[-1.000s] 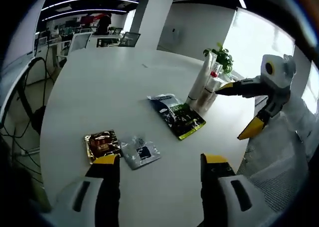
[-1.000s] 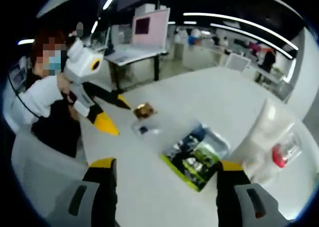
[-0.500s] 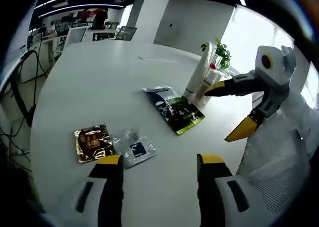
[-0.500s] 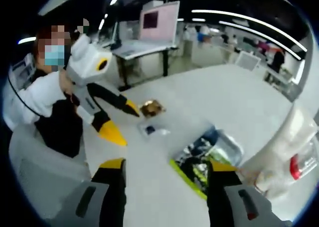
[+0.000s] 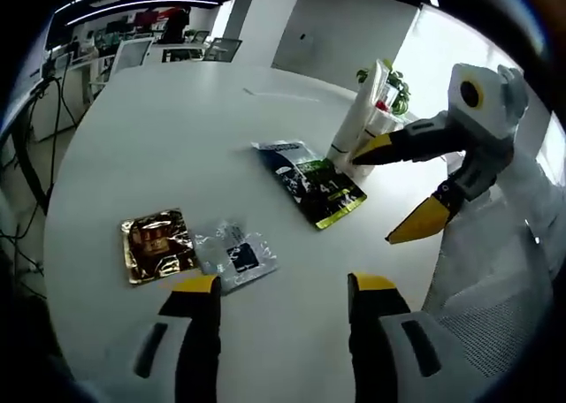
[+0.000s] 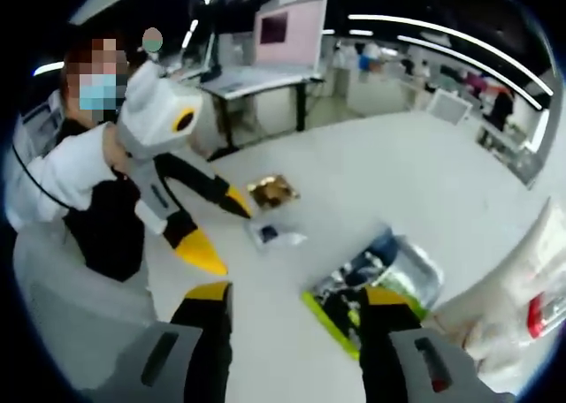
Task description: Arrange the skincare products in the storage area until every visible bottle or jar stands upright without overlapping.
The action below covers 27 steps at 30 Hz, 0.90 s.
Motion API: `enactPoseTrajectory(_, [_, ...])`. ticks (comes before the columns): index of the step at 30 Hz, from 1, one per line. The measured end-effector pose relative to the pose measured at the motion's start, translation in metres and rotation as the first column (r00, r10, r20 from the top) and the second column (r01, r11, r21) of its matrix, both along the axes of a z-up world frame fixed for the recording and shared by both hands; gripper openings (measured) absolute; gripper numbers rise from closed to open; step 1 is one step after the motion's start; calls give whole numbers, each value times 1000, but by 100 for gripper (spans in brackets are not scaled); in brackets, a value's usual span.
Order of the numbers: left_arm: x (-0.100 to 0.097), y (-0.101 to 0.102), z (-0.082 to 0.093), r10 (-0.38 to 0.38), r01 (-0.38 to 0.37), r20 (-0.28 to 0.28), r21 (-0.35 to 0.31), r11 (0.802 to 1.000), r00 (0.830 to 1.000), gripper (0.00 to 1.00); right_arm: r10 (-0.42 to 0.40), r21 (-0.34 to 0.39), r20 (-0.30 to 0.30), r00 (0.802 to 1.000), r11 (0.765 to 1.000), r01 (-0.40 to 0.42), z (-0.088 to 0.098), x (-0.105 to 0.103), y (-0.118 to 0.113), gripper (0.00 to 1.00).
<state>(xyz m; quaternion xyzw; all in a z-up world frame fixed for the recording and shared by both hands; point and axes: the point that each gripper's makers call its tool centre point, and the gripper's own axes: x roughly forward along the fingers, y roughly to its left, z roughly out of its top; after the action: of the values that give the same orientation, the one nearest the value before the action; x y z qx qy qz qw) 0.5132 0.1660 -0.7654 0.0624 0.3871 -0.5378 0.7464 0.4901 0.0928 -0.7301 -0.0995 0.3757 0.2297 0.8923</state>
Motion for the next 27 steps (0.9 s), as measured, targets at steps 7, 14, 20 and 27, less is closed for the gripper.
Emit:
enactPoseTrajectory(7, [3,-2,1,0,0,-9,-11,1000,1000,53,18,3,0,1000,1000,-18,-5,11,6,53])
enactPoseTrajectory(14, [4,-4,-4,-12,12,-13,2,1000,1000,53,42,0,-2,999,999,-42,-12,24,12,49])
enactPoseTrajectory(20, [5,-3,-7,-7,7,-15,7,1000,1000,52,44,27,-8,999,999,-44,-22,42,16,45])
enactPoseTrajectory(27, [6,-1,-10,-9,10,-12,24,1000,1000,52,25,83,-34,999,996,-23,-31,56,24,40])
